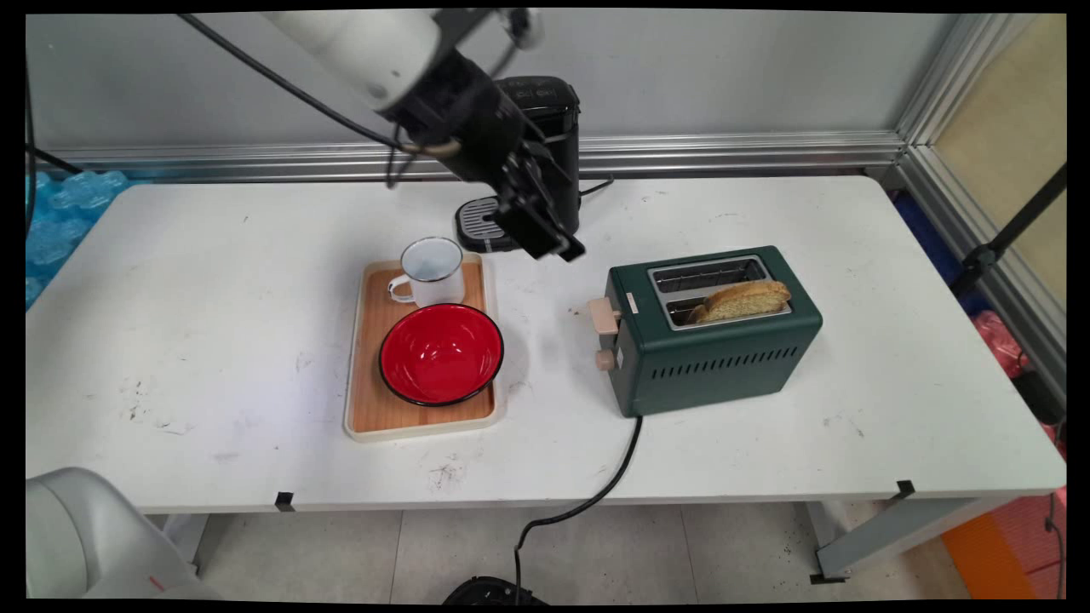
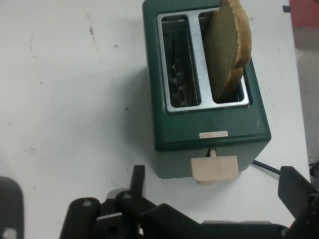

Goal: Press the toaster switch

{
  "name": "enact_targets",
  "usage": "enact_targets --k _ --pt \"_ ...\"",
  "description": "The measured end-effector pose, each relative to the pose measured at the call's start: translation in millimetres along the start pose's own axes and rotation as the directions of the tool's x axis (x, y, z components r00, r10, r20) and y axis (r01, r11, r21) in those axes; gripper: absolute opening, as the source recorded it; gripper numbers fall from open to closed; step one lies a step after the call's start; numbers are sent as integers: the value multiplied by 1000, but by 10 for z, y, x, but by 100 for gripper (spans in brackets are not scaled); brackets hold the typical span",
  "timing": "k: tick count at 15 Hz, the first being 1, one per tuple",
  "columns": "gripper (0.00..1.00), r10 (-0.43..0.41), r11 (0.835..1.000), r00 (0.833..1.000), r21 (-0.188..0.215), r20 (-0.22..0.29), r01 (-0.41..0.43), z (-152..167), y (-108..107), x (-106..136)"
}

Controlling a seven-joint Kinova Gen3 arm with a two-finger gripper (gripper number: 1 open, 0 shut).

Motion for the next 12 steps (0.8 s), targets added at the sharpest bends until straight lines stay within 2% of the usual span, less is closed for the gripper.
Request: enact_targets --k 5,6,12 --pt "100 -9 1000 998 9 61 8 356 112 97" --pt "0 -9 1000 997 10 74 8 420 129 104" --pt "0 0 1000 992 3 124 -1 772 208 142"
